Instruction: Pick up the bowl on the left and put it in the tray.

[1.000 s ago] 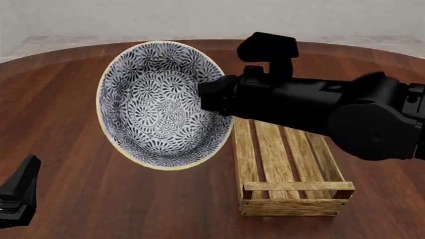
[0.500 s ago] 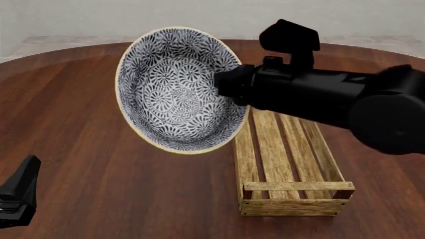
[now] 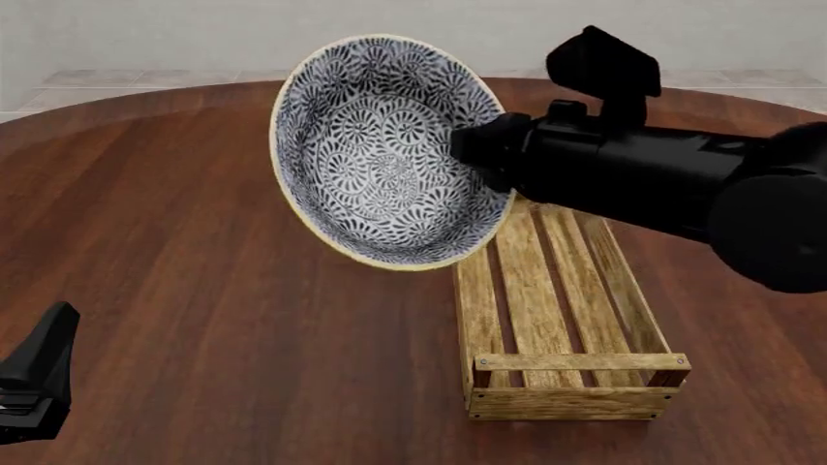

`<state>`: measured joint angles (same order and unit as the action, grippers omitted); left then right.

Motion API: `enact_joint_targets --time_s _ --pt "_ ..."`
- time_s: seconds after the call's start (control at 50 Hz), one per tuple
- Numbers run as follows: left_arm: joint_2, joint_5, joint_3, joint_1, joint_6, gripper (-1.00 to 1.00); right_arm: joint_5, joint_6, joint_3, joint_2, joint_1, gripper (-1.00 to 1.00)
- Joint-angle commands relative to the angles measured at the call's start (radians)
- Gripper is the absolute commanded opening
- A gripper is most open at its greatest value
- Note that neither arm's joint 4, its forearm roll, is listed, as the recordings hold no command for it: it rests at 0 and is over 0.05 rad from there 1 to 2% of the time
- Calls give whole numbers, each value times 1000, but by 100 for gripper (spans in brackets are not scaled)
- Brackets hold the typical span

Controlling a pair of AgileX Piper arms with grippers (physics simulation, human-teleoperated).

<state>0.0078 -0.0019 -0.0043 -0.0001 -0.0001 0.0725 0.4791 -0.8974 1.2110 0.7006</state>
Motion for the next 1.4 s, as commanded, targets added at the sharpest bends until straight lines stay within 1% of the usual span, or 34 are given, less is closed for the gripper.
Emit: enact_joint_targets --time_s 0.02,0.18,0.22,0.34,0.4,0.44,0.46,0.52,0.54,0.56,0.58,0.6,0.62,0.64,0.68,0.7,0.72,0.74,0.76,0.78,0.8,0.82,0.84,0.86,0.88,0.94,0.96,0.98,1.04,1.06,1.12,1.14,1.26,1.4 --pt "0 0 0 0 0 100 -4 42 7 -13 -38 -100" --pt "0 0 0 0 0 100 -10 71 19 -21 -62 -100" --pt "0 0 0 0 0 100 -8 80 21 -22 -83 -100" --pt "0 0 0 0 0 100 -5 90 23 -22 -109 -100" --pt "0 0 0 0 0 100 -10 108 32 -29 -135 -100" --pt "0 0 0 0 0 100 -12 106 33 -34 -139 -100" --pt "0 0 0 0 0 100 -16 120 38 -31 -142 -100" --pt "0 0 0 0 0 100 -15 113 36 -39 -139 -100" --pt "0 0 0 0 0 100 -16 119 39 -38 -147 -100" --pt "0 0 0 0 0 100 -15 114 34 -35 -137 -100" --pt "0 0 0 0 0 100 -4 119 33 -27 -158 -100" --pt "1 0 0 0 0 100 -10 122 35 -29 -157 -100" --pt "-1 0 0 0 1 100 -11 107 32 -41 -149 -100" --pt "0 0 0 0 0 100 -9 122 35 -33 -150 -100" --pt "1 0 0 0 0 100 -12 116 36 -42 -157 -100" --pt "0 0 0 0 0 100 5 116 29 -28 -172 -100" --pt "0 0 0 0 1 100 -4 128 34 -29 -166 -100" --pt "0 0 0 0 0 100 -10 116 33 -42 -162 -100" --pt "0 0 0 0 0 100 -9 126 37 -41 -165 -100" --pt "0 0 0 0 0 100 11 115 28 -31 -189 -100" --pt "-1 0 0 0 0 100 -5 123 34 -39 -152 -100" --pt "0 0 0 0 0 100 -5 124 37 -41 -165 -100" --pt "0 0 0 0 0 100 16 113 30 -28 -196 -100" --pt "0 0 0 0 0 100 -3 118 35 -35 -166 -100" --pt "0 0 0 0 0 100 -4 125 39 -30 -172 -100" --pt "0 0 0 0 1 100 -8 121 41 -36 -178 -100" --pt "0 0 0 0 0 100 29 127 31 2 -217 -100" --pt "0 0 0 0 0 100 -1 125 38 -18 -188 -100" --pt "0 0 0 0 0 100 -8 129 47 -19 -192 -100" --pt "0 0 0 0 0 100 -5 131 49 -15 -207 -100" --pt "0 0 0 0 0 100 -11 140 52 -8 -207 -100" --pt "0 0 0 0 0 100 -5 149 55 1 -229 -100" --pt "0 0 0 0 0 100 -10 160 60 16 -239 -100" --pt "0 0 0 0 0 100 -7 179 68 25 -279 -100"
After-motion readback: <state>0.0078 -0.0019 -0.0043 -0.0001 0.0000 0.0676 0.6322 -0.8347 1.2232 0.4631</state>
